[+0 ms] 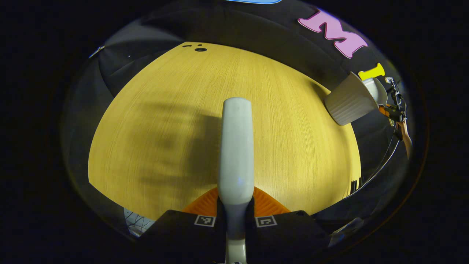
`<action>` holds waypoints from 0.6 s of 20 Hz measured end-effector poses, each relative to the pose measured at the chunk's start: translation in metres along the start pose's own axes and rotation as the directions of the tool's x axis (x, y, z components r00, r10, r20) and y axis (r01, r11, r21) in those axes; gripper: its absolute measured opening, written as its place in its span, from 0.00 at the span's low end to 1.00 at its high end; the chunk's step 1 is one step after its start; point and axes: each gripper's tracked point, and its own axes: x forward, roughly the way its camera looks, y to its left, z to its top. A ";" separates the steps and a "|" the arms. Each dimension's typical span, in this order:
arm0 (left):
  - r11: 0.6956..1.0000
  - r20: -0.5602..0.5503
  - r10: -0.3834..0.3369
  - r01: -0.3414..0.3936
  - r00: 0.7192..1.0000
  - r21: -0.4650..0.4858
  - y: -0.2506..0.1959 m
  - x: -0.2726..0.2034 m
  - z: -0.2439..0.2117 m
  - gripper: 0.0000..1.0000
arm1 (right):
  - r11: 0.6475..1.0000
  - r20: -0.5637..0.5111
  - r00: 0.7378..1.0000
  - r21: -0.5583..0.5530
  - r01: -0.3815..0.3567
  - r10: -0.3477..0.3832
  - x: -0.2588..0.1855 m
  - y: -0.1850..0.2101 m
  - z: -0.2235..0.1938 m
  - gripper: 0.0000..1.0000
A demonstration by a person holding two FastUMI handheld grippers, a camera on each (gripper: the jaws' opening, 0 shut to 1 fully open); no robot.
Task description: Pick up the small broom and dustpan from the desktop, sweep the trash into the dustpan with the broom, and then empty the trash into the garbage bin.
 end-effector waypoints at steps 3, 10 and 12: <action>1.000 -0.010 -0.008 0.008 1.000 0.007 0.001 0.005 0.004 0.25 | 0.981 0.037 0.996 -0.174 0.086 -0.080 -0.004 -0.014 0.006 0.34; 0.999 -0.046 -0.019 0.020 0.999 0.038 0.001 0.014 0.012 0.27 | 0.923 0.058 0.982 -0.334 0.190 -0.181 -0.005 -0.045 -0.028 0.34; 0.998 -0.048 -0.018 0.021 0.999 0.057 -0.002 0.014 0.015 0.25 | 0.912 0.060 0.978 -0.354 0.206 -0.198 -0.010 -0.053 -0.030 0.34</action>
